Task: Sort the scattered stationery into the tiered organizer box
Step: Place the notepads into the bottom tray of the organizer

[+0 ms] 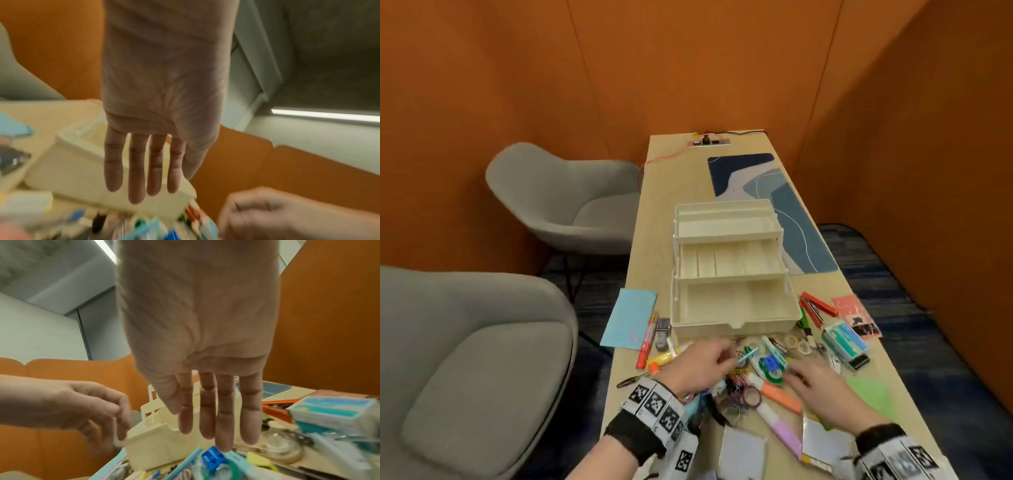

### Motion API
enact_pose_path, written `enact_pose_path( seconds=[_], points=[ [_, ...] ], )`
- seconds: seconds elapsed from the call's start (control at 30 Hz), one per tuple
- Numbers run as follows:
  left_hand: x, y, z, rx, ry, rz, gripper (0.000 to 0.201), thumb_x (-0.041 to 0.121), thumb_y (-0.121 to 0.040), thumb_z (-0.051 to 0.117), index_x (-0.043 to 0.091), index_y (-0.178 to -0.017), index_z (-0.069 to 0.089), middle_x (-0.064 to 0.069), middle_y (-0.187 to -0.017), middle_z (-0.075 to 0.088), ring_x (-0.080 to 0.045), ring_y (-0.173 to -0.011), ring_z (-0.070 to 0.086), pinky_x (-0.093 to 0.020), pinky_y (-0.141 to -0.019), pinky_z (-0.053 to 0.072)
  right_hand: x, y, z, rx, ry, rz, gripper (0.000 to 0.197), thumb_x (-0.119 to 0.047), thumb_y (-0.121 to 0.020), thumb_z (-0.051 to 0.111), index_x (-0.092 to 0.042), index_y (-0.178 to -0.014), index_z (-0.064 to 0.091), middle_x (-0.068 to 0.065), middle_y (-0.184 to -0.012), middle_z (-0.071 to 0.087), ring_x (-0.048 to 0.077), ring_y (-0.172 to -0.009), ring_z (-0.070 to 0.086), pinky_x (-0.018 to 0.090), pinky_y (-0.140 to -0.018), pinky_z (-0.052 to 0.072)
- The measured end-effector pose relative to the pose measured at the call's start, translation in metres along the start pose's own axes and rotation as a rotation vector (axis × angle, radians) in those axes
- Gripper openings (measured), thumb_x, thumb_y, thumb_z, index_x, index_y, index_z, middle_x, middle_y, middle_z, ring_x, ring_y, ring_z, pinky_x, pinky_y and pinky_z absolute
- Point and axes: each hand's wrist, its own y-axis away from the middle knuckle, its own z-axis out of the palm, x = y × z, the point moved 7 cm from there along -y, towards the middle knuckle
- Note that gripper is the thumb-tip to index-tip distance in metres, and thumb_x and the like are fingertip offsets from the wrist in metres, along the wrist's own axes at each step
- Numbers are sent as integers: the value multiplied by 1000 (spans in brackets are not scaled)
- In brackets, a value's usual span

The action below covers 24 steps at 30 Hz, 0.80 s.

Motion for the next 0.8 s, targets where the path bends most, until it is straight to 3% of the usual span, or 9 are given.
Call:
enact_pose_path(
  seconds=[0.13, 0.2, 0.3, 0.43, 0.5, 0.57, 0.63, 0.7, 0.8],
  points=[
    [9, -4, 46, -240, -180, 38, 24, 29, -96, 48, 9, -105, 59, -13, -107, 61, -23, -93, 53, -32, -77, 39, -31, -18, 15, -82, 30, -87, 17, -26, -95, 45, -20, -84, 58, -1, -89, 60, 14, -83, 54, 28, -73, 42],
    [6, -4, 51, -228, -171, 34, 24, 26, -96, 48, 8, -107, 59, -15, -110, 60, -27, -100, 54, -32, -79, 39, -33, -23, 22, -120, 33, -105, 15, -25, -94, 45, -24, -81, 53, -6, -86, 57, 11, -80, 51, 25, -70, 39],
    [-1, 0, 35, -14, -48, 20, 22, 25, -95, 48, 11, -104, 63, -9, -106, 64, -23, -98, 57, -34, -83, 44, -28, -23, 21, -128, 46, -106, 16, -27, -95, 44, -28, -81, 52, -8, -86, 58, 10, -81, 54, 25, -69, 41],
    [-37, 14, -9, 388, 141, -118, 16, 27, -96, 49, 20, -97, 63, 7, -90, 64, -11, -82, 58, -25, -72, 47, -24, -16, 29, -138, -22, -122, 18, -28, -96, 45, -22, -90, 61, -7, -93, 63, 6, -85, 55, 22, -75, 44],
    [-75, 21, -39, 631, 157, -225, 12, 22, -95, 49, 19, -97, 61, 6, -91, 60, -13, -86, 57, -24, -74, 43, -23, -13, 34, -147, -37, -125, 19, -31, -97, 45, -24, -92, 62, -9, -94, 62, 3, -86, 54, 19, -75, 43],
    [-120, 26, -64, 774, 86, -369, 17, 19, -93, 51, 15, -108, 58, -4, -106, 56, -23, -101, 52, -33, -85, 41, -22, -12, 35, -143, -58, -118, 18, -33, -97, 45, -25, -93, 61, -13, -94, 60, 1, -87, 53, 18, -75, 43],
    [-167, 27, -75, 734, 25, -615, 37, 19, -91, 52, 10, -127, 47, -13, -125, 46, -33, -116, 43, -41, -94, 36, -22, -13, 34, -129, -84, -115, 17, -33, -96, 46, -27, -93, 61, -15, -94, 60, 0, -87, 53, 19, -76, 45],
    [-204, 29, -76, 609, 24, -853, 53, 22, -92, 50, 7, -139, 31, -17, -138, 35, -35, -126, 36, -42, -100, 34, -23, -12, 31, -121, -85, -115, 17, -31, -96, 46, -27, -93, 62, -14, -93, 61, 0, -87, 54, 21, -78, 46],
    [-234, 25, -68, 443, 106, -993, 63, 28, -94, 50, 5, -144, 20, -20, -145, 31, -36, -132, 35, -40, -104, 32, -23, -15, 23, -96, -87, -119, 16, -27, -95, 47, -27, -92, 63, -16, -92, 62, -1, -86, 55, 18, -77, 45]
  ],
)
